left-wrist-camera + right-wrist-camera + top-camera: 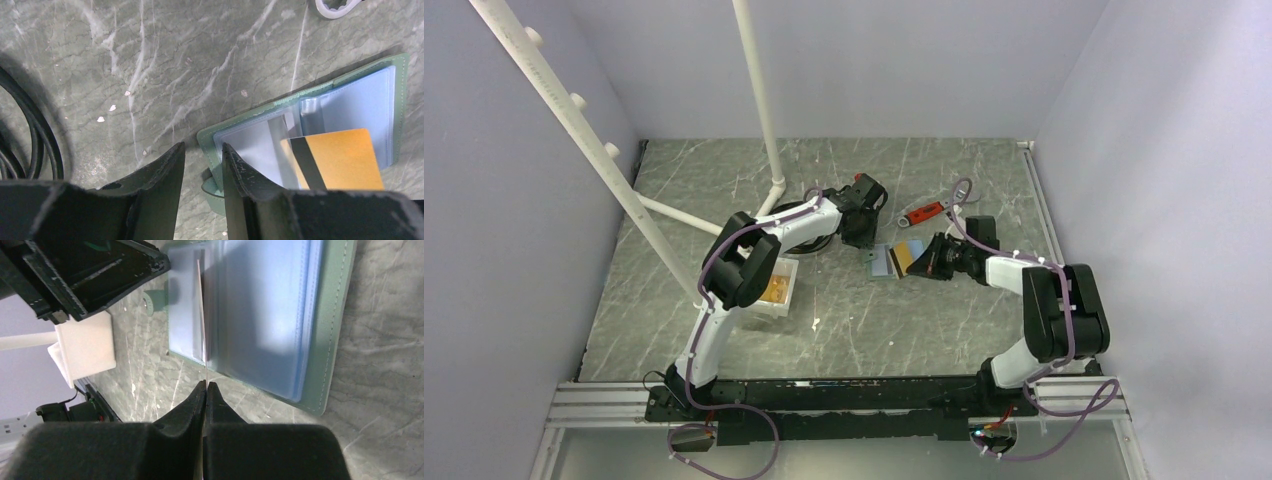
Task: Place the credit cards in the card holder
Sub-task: Insert the credit card into the card holder.
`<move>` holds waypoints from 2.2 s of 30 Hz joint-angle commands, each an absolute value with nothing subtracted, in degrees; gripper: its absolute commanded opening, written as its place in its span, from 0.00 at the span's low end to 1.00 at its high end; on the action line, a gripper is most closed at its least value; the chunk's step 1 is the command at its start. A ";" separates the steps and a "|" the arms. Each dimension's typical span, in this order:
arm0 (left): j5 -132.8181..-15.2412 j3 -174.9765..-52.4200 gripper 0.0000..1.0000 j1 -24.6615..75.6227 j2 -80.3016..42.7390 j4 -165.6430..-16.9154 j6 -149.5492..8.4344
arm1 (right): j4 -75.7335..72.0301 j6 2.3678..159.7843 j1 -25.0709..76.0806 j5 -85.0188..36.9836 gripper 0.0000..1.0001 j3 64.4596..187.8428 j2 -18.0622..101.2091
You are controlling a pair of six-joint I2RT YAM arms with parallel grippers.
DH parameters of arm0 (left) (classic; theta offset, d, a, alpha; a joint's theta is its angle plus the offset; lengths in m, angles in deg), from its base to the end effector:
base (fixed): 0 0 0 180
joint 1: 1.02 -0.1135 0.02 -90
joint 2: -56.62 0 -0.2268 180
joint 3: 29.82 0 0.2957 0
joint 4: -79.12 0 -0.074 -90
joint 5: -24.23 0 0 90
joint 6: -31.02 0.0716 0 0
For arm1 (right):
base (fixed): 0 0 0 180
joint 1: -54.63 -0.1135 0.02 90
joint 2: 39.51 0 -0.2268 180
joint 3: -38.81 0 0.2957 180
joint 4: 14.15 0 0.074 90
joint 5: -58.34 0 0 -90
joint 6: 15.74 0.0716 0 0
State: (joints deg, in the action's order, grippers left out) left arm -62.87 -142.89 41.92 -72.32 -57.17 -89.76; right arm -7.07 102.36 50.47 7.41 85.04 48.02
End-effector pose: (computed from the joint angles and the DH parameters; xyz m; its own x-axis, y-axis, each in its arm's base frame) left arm 0.3836 -0.3520 0.0836 -0.8809 0.1216 -0.4573 0.2454 0.9438 -0.2216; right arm 0.3143 0.0681 0.0481 -0.8809 0.3026 -0.3640 -0.0668 0.6818 0.7285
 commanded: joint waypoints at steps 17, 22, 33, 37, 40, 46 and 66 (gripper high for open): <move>-63.96 -140.05 0.38 42.22 -75.73 -49.71 -89.20 | -11.45 103.67 49.58 3.49 0.00 88.99 54.27; -64.36 -139.93 0.38 42.14 -75.56 -50.04 -89.30 | -13.69 104.68 49.09 3.66 0.00 88.47 55.40; -65.24 -139.33 0.36 42.16 -75.01 -51.07 -89.82 | -23.75 111.14 48.67 6.22 0.00 82.83 56.21; -65.88 -139.13 0.38 42.13 -73.61 -51.01 -90.77 | -23.82 111.42 48.66 8.54 0.11 81.66 56.42; -67.96 -136.12 0.46 41.24 -69.46 -54.43 -91.83 | -14.43 104.58 48.77 1.69 0.20 83.21 52.59; -72.18 -131.11 0.64 38.00 -63.00 -56.73 -93.25 | -2.80 99.84 48.66 -6.37 0.38 86.88 45.13; -76.29 -126.22 0.40 40.99 -65.42 -58.75 -95.54 | -7.11 100.55 48.66 -1.96 0.41 94.87 54.75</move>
